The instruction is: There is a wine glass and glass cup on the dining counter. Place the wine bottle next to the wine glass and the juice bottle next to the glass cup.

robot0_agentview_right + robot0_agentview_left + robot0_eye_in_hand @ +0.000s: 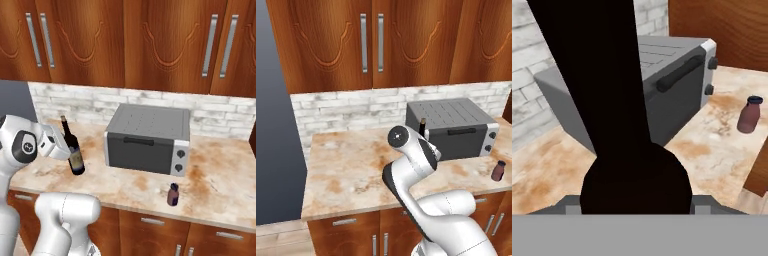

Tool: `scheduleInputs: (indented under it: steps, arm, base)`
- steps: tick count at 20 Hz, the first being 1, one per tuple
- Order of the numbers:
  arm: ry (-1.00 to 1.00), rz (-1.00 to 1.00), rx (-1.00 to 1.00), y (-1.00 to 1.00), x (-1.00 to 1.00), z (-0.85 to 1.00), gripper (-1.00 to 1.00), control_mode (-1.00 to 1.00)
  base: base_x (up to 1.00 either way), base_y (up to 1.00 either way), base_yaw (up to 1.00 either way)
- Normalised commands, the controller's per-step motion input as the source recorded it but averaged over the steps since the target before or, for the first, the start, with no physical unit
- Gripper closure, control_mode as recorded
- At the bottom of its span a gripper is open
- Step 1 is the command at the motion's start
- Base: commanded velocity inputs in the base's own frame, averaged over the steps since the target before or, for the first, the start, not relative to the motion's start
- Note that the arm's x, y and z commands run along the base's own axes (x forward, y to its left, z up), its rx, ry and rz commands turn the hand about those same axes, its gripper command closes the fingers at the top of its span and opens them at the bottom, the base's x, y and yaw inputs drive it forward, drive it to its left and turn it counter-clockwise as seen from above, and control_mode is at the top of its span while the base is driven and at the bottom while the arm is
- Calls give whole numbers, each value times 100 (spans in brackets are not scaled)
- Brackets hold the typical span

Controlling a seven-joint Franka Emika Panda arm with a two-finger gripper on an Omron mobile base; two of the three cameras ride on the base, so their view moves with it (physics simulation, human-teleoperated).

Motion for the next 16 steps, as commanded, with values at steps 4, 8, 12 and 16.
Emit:
scheduleInputs:
  steps: [4, 8, 12, 16]
  arm:
    - [0, 0, 0, 0, 0, 0, 100, 100]
    - [0, 0, 0, 0, 0, 0, 100, 100]
    - [0, 0, 0, 0, 0, 0, 100, 100]
    - [0, 0, 0, 0, 0, 0, 100, 100]
  base:
    - [-57, 11, 7]
    - [-51, 9, 22]
    - [-33, 3, 62]
    - [-19, 0, 78]
